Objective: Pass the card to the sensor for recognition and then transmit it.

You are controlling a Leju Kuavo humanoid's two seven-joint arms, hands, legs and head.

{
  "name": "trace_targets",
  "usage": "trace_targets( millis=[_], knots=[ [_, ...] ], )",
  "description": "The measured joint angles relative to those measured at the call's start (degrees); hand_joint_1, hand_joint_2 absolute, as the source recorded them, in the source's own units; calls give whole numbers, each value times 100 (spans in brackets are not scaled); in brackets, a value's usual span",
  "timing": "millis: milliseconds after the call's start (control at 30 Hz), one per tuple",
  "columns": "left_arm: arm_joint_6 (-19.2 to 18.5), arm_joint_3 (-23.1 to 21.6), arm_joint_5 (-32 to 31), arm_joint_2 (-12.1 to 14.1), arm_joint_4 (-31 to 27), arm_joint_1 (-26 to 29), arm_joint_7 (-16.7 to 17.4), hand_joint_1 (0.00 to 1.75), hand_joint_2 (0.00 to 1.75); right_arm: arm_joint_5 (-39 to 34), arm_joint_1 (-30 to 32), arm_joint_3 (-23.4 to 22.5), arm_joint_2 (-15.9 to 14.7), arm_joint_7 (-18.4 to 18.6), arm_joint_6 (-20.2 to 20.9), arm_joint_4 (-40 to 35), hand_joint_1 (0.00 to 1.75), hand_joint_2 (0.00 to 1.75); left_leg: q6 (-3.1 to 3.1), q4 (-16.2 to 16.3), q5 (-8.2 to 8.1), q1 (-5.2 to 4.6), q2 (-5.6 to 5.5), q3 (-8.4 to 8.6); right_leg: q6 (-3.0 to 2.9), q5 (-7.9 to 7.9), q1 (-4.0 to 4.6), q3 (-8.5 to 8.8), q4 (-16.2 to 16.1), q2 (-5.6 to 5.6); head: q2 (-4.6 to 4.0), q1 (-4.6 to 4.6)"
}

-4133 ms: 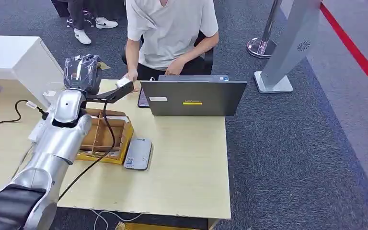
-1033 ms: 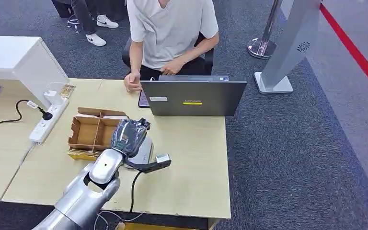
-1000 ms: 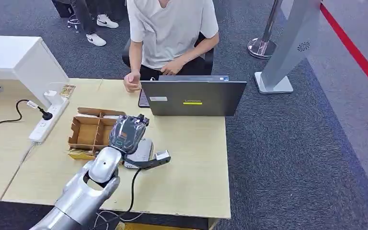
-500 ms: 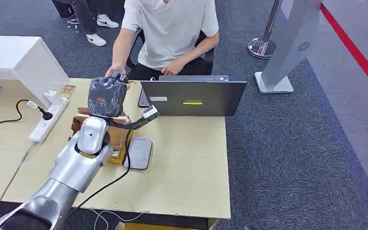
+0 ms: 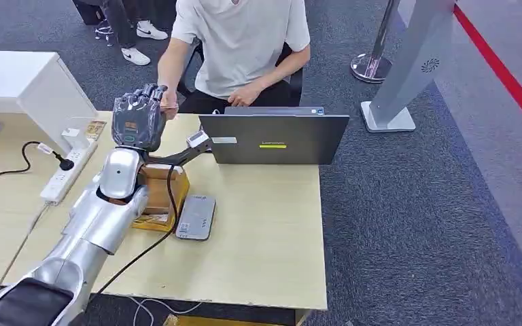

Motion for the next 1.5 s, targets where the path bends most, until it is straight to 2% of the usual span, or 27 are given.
trace_targets(
  millis=[133, 333, 700, 767, 833, 900, 1000, 1133, 1233, 1400, 1500],
  knots=[
    [0, 94, 0, -20, 101, 3, -46, 0, 175, 0, 1, 0, 0, 0, -2, 0, 0, 0, 0, 0, 0, 0, -1, 0, 0, 0, 0, 0, 0, 0, 0, -2],
    [-129, 212, 9, -83, 59, 142, -317, 0, 175, 0, 20, -2, 0, -9, -2, 0, 0, 0, 0, 0, 0, 0, -1, -1, 0, 0, 0, 0, 0, 0, 0, -2],
    [-155, 310, 9, -131, 18, 211, -324, 0, 175, 0, 27, -2, 0, -9, -2, 0, 0, 0, 0, 0, 0, 0, -2, -1, 0, 0, 0, 0, 0, -1, 0, 0],
    [-209, 310, 74, -157, -71, 281, -574, 0, 175, -30, 29, -13, 0, -35, -4, 0, 0, 0, 0, 0, 0, 0, -1, -1, 0, 0, 0, 0, 0, -1, 0, -2],
    [-707, 310, 412, -177, -494, 575, -1088, 0, 175, -100, 54, -59, 0, -109, -2, 0, 0, 0, 0, -1, -1, -1, 0, -1, 1, -1, -1, 0, -1, 0, 0, -2],
    [-988, 306, 571, -190, -1050, 1044, -1323, 0, 175, -155, 99, -118, 0, -149, -2, 0, 0, 0, -2, -1, -5, -1, 2, -1, 2, -3, -1, 0, -2, 5, 0, 0],
    [-1235, 123, 577, -116, -2168, 2000, -1375, 0, 175, -258, 210, -256, -2, -232, 24, 2, 0, 0, 3, -2, -21, -1, 10, -2, 2, -12, -1, -2, -4, 14, 0, -2],
    [-1349, 7, 724, 180, -3078, 3015, -1347, 0, 175, -293, 298, -409, -11, -300, 24, 7, 0, 0, 0, -3, -31, 0, 27, -4, 2, -16, -1, -14, -4, 27, 0, -4],
    [-1451, 7, 804, 420, -3405, 3480, -1323, 0, 175, -291, 314, -485, -20, -302, 17, 7, 0, 0, 0, -5, -30, 1, 24, -3, 4, -21, 0, -12, -2, 22, 0, -4],
    [-1565, 9, 883, 634, -3482, 3853, -1312, 0, 175, -254, 312, -566, -39, -282, 4, 7, 0, 0, -4, -4, -23, 1, 21, -3, 3, -18, 0, -8, 0, 19, 0, -5],
    [-1757, 15, 741, 667, -3479, 3879, -1057, 0, 175, -238, 312, -610, -61, -241, -13, 7, 0, 0, -3, -4, -20, 0, 13, -2, 4, -17, 0, -4, -1, 11, 0, -2]
  ],
)
